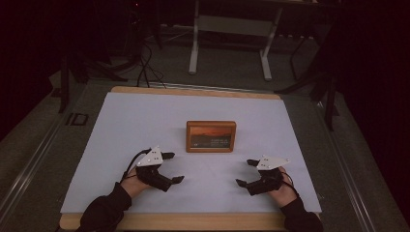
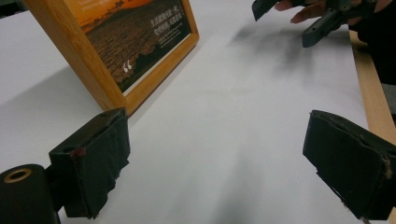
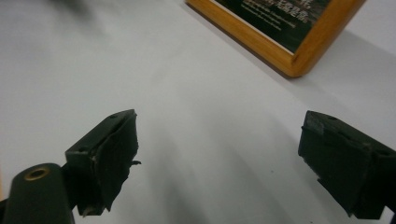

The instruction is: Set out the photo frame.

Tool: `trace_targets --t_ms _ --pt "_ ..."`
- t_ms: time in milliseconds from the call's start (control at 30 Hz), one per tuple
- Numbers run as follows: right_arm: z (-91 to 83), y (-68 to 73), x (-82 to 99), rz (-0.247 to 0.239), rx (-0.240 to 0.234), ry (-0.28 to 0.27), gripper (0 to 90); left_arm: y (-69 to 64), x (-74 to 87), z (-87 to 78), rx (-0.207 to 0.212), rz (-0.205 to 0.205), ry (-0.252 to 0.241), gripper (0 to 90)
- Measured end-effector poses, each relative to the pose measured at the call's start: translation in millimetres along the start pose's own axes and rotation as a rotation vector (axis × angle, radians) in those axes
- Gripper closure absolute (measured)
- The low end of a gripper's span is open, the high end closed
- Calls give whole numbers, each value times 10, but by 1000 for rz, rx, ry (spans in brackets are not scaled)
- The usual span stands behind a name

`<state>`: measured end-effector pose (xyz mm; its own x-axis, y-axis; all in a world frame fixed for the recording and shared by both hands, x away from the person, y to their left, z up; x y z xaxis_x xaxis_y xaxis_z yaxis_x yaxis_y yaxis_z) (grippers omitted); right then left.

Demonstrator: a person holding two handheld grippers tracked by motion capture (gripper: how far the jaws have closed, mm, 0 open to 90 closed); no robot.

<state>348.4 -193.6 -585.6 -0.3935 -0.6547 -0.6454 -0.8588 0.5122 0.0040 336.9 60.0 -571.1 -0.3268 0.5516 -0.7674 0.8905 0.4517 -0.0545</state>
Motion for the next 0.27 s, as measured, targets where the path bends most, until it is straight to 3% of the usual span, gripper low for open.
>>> trace_targets --t_ms 267 --pt "-11 -41 -3 15 6 -16 127 -5 8 15 4 0 4 78"
Point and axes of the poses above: each handheld gripper's, and its own axes: z roughly forward along the jaws, x roughly out of its underside, y roughly to its left, the point moved 10 cm from there along z, roughly forward along the jaws, and after that the axes turned 13 degrees about y, right-handed, at the moved point
